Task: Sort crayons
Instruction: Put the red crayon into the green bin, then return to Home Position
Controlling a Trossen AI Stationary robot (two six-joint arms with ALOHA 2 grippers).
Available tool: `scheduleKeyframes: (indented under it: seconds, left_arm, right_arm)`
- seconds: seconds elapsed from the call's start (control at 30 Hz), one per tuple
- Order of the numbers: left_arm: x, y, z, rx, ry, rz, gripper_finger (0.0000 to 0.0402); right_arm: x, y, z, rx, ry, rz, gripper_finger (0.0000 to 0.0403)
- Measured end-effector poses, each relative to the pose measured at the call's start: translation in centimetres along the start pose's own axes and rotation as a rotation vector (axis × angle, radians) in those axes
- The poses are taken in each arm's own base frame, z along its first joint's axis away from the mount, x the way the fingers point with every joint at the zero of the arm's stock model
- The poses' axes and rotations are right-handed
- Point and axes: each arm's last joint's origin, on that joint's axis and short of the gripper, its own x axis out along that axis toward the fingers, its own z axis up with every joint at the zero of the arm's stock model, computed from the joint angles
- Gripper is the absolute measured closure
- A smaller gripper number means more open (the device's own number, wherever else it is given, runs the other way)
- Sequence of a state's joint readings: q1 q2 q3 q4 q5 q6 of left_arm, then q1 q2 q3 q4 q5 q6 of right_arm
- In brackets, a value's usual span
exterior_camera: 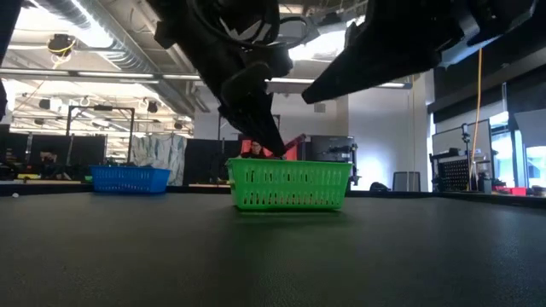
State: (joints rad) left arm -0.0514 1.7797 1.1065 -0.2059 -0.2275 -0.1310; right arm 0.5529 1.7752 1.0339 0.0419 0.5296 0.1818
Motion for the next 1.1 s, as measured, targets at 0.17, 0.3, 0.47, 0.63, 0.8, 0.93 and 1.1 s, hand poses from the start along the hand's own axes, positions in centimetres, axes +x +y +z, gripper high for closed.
scheduleKeyframes:
  seconds: [0.17,0.3,0.47,0.63,0.8,0.93,1.1]
  left_arm:
    - [0.1,0.6,0.1,-0.022,0.004,-0.004,0.0323]
    - [-1.5,0.4,0.5,0.057,-0.016,-0.008,0.0298]
    - [-6.3,-0.5,1.2,0.159,-0.078,-0.022,0.0299]
    - [-10.0,0.0,-0.7,0.204,-0.137,-0.036,0.0311]
    - [-12.7,1.6,-5.5,0.129,-0.214,-0.049,0.0327]
    - [-14.1,2.6,-9.8,0.057,-0.308,-0.081,0.0344]
    - [-14.7,3.7,-14.3,-0.016,-0.448,-0.118,0.0370]
  right_arm:
    - [0.0,0.0,-0.2,-0.010,0.017,0.004,0.0244]
    - [0.0,0.0,-0.2,-0.059,0.019,0.005,0.0244]
    - [-1.7,-0.7,0.8,-0.107,0.007,0.000,0.0244]
    - [-3.5,-3.6,1.8,-0.128,0.053,-0.043,0.0244]
    - [-3.9,-7.6,2.4,-0.094,0.109,-0.045,0.0257]
    - [-3.8,-10.6,2.3,-0.055,0.163,-0.009,0.0306]
    - [-4.9,-13.3,0.5,0.006,0.116,0.007,0.0379]
